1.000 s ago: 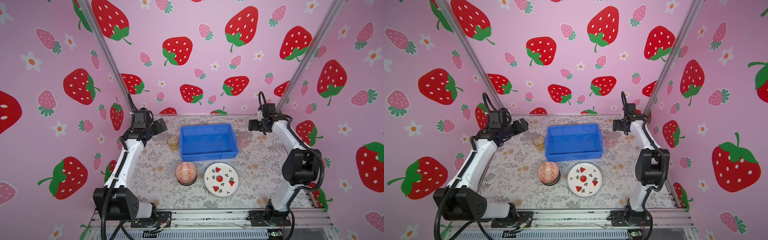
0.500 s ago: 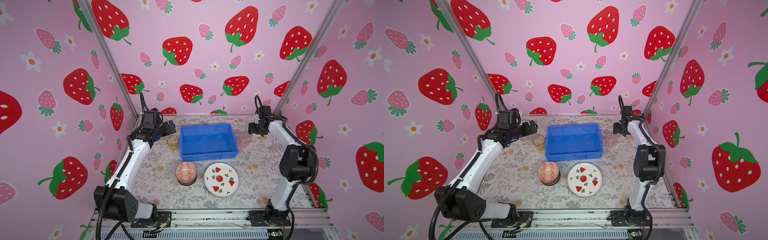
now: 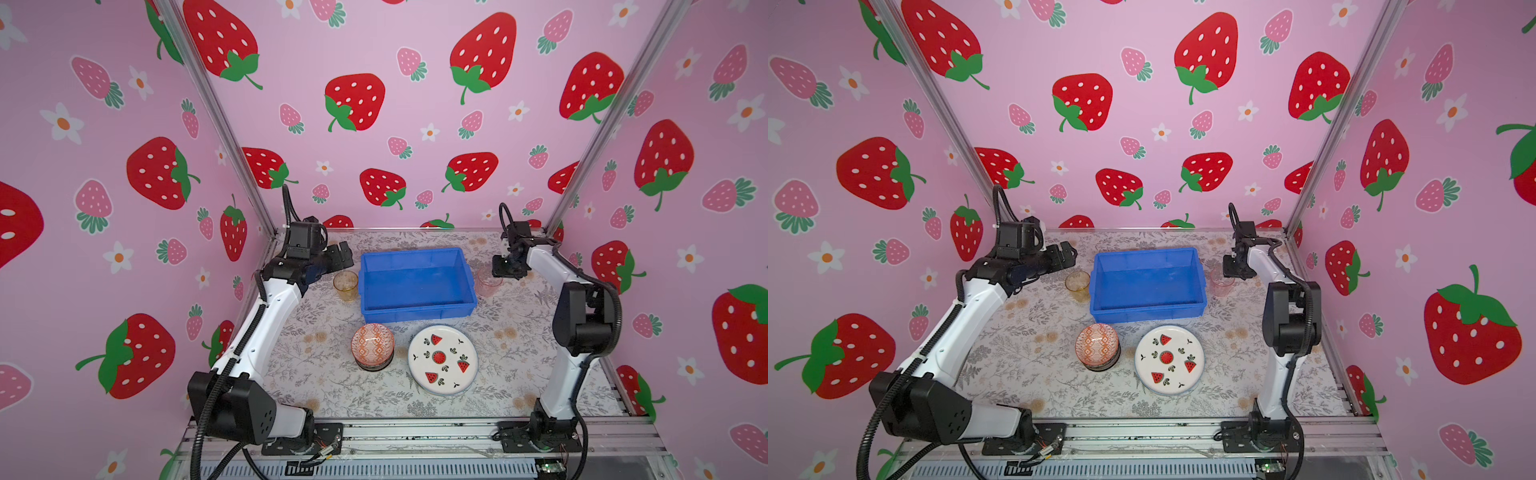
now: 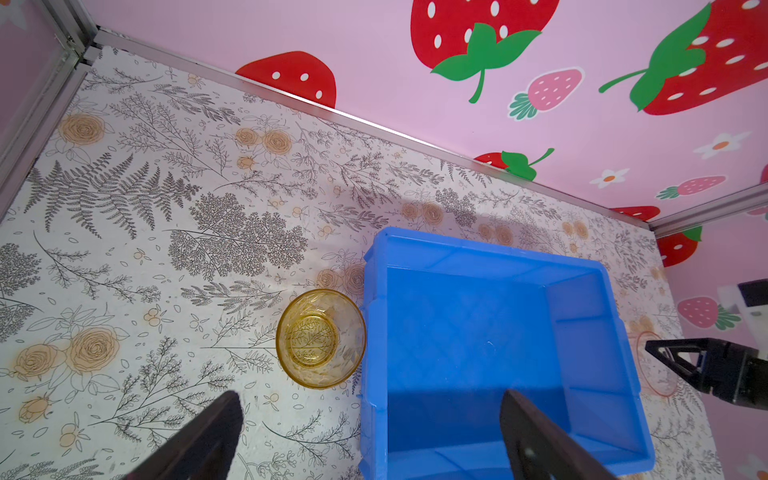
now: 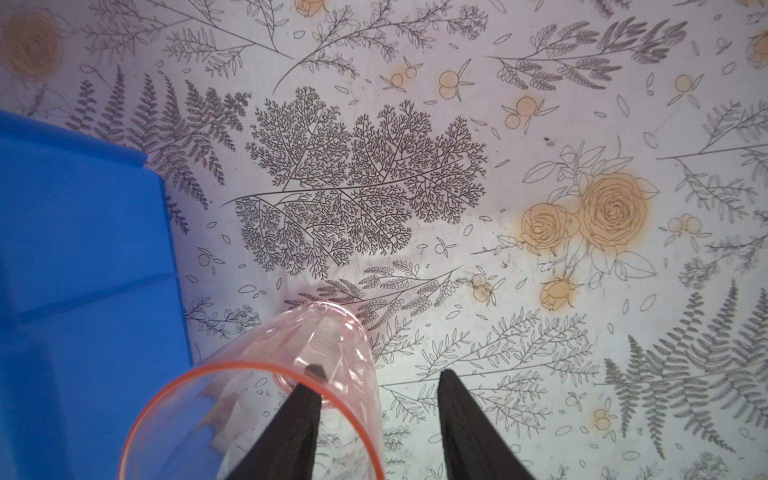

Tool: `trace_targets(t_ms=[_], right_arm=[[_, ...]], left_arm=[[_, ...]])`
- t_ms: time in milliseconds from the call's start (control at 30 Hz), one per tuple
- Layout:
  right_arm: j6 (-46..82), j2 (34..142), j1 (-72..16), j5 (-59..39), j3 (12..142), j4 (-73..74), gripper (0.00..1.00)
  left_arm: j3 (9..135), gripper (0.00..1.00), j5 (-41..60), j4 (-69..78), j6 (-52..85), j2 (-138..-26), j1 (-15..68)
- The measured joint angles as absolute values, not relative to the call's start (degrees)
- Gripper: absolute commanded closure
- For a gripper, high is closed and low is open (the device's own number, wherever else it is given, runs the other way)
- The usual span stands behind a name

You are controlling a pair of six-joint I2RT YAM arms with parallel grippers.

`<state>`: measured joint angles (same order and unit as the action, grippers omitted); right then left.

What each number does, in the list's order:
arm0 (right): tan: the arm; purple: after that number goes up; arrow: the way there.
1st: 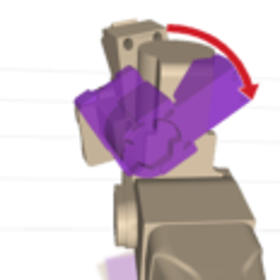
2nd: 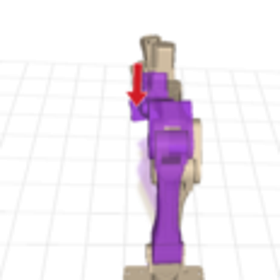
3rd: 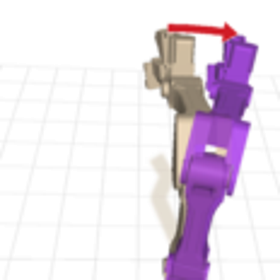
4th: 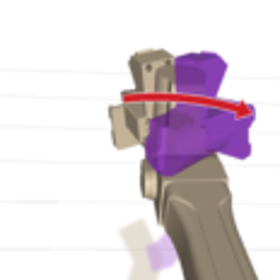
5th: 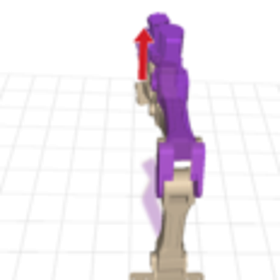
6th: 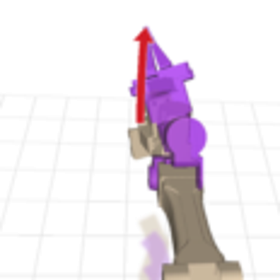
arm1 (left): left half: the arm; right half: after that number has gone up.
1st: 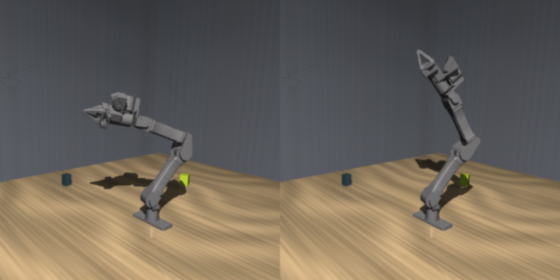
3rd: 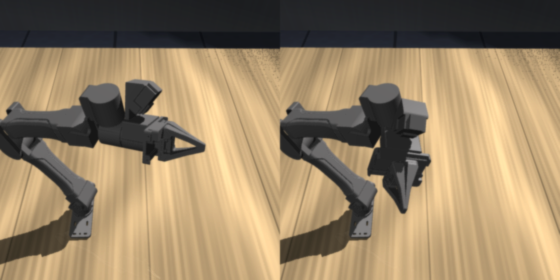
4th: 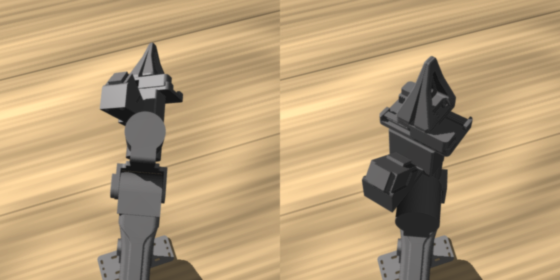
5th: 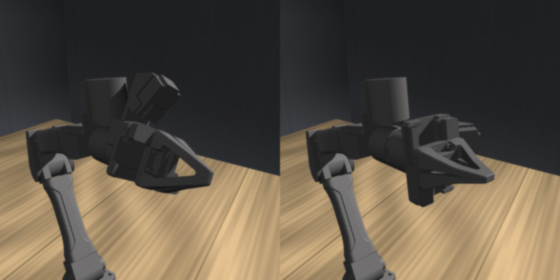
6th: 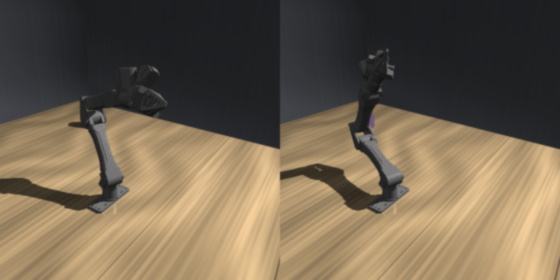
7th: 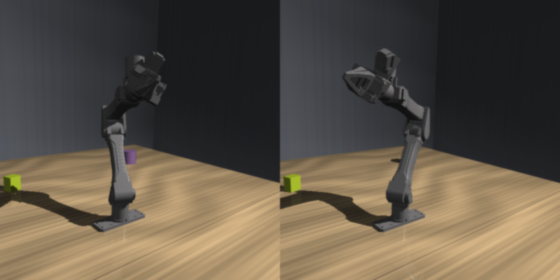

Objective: Place the mixed dishes into the plastic bin
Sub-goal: 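Close the right gripper on the rim of the pink-rimmed cup, then carry the pink-rimmed cup with the right gripper into the blue bin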

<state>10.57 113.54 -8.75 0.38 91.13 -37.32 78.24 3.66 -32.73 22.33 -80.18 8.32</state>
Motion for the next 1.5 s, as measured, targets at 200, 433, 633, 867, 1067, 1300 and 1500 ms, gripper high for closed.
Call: trace_targets(t_ms=[200,433,633,867,1067,1300,1500], right_arm=[[10.6,113.5,-8.8,0.4,89.6,-36.4,0.65],[10.7,113.5,-8.8,0.3,88.6,-35.9,0.75],[10.7,113.5,-8.8,0.2,88.6,-35.8,0.83],[10.5,113.1,-8.8,1.1,88.6,-36.5,0.92],[9.7,111.0,-8.8,3.3,89.2,-39.5,0.95],[8.8,107.3,-9.4,5.5,94.8,-45.8,0.97],[8.5,105.8,-13.1,7.1,104.2,-51.8,0.97]], left_arm=[[78.2,0.01,3.7,-33.1,22.3,-80.2,8.3],[78.2,0.01,3.7,-33.3,22.3,-80.2,8.3],[78.2,0.01,3.7,-33.3,22.3,-80.2,8.3],[78.2,0.01,3.7,-33.4,22.3,-80.2,8.3],[78.2,0.01,3.7,-33.5,22.3,-80.2,8.3],[78.2,0.01,3.7,-33.5,22.3,-80.2,8.3],[78.2,0.01,3.7,-33.5,22.1,-80.2,8.3]])
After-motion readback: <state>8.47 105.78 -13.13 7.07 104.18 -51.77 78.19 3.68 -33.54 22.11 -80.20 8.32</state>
